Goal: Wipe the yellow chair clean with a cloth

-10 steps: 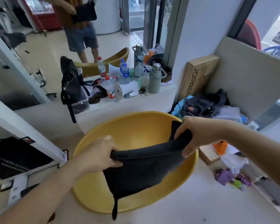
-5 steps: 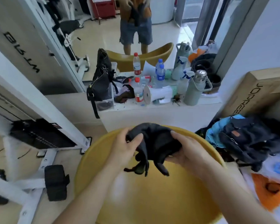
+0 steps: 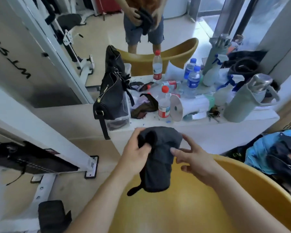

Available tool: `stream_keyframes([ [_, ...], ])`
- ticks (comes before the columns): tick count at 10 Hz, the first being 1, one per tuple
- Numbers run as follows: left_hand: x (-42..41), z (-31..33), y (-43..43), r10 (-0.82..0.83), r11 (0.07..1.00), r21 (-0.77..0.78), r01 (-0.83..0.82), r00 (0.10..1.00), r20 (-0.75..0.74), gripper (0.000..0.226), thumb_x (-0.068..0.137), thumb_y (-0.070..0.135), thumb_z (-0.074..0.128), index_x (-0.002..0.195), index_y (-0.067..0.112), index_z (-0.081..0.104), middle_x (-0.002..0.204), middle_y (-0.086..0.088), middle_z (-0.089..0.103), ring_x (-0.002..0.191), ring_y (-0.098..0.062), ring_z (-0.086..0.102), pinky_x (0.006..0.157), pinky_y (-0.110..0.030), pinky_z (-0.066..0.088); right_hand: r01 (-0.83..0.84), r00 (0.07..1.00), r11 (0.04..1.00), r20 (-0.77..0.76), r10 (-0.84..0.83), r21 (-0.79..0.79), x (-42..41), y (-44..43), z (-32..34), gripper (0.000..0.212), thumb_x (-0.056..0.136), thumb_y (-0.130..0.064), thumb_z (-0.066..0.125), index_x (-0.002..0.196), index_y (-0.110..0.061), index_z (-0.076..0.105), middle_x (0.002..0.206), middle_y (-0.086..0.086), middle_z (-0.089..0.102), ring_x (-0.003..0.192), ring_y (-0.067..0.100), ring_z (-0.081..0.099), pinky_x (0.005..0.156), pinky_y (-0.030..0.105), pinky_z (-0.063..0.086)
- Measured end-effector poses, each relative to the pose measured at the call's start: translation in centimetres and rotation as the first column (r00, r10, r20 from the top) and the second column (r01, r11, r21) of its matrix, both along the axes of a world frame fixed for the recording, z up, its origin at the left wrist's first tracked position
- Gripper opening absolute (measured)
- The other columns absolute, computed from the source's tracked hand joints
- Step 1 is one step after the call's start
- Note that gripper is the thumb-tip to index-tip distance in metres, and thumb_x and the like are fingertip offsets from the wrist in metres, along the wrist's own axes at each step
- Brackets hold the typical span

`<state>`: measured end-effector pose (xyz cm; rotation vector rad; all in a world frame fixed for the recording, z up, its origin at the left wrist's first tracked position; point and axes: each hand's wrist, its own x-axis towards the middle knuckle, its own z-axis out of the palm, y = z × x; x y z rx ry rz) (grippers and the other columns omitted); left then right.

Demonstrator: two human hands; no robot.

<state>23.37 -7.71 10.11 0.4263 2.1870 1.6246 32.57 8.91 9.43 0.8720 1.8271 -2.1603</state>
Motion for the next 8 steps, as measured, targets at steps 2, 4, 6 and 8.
stream_keyframes([
  [2,-11.4,-7.9,2.1,0.124,0.976,-0.123,-0.182,0.919,-0.375,0.048,0.084,0.009,0.060,0.111,0.036,0.031,0.104,0.000,0.060,0.088,-0.017,0.059,0.064,-0.025,0.042,0.282,0.959,0.837,-0.131,-0.250,0.469,-15.8,-2.3,-9.7,0.039,0.079,-0.036,0.069,0.109,-0.030,0.046,0.100,0.001,0.068,0.088,0.020,0.066,0.079,0.043,0.055],
  [4,-17.9,-13.5,3.4,-0.205,0.807,-0.560,-0.186,0.802,-0.561,0.055,0.085,0.003,0.050,0.133,0.027,0.036,0.147,-0.024,0.026,0.094,-0.043,0.057,0.072,-0.039,0.040,0.357,0.934,0.698,-0.218,-0.283,0.620,-26.7,-2.7,-15.1,0.048,0.085,-0.020,0.064,0.127,-0.009,0.043,0.119,0.010,0.062,0.112,0.028,0.057,0.088,0.031,0.044],
  [6,-18.5,-19.0,2.1,-0.421,0.654,-0.753,0.076,0.863,-0.278,0.058,0.083,0.003,0.052,0.137,0.009,0.032,0.147,-0.016,0.028,0.115,-0.035,0.049,0.088,-0.035,0.038,-0.063,0.993,0.571,-0.004,0.116,0.819,-27.7,-3.1,-20.5,0.048,0.086,-0.001,0.049,0.132,-0.014,0.049,0.125,0.008,0.061,0.115,0.029,0.055,0.087,0.029,0.041],
  [8,-18.7,-20.3,-0.9,-0.374,0.771,-0.614,0.169,0.900,-0.222,0.050,0.087,0.003,0.045,0.135,0.017,0.044,0.136,-0.001,0.043,0.120,-0.025,0.046,0.092,-0.031,0.039,-0.347,0.922,0.355,0.244,0.302,0.868,-26.3,-3.4,-22.2,0.051,0.091,-0.006,0.050,0.142,-0.008,0.042,0.145,0.009,0.044,0.135,0.027,0.037,0.104,0.025,0.026],
])
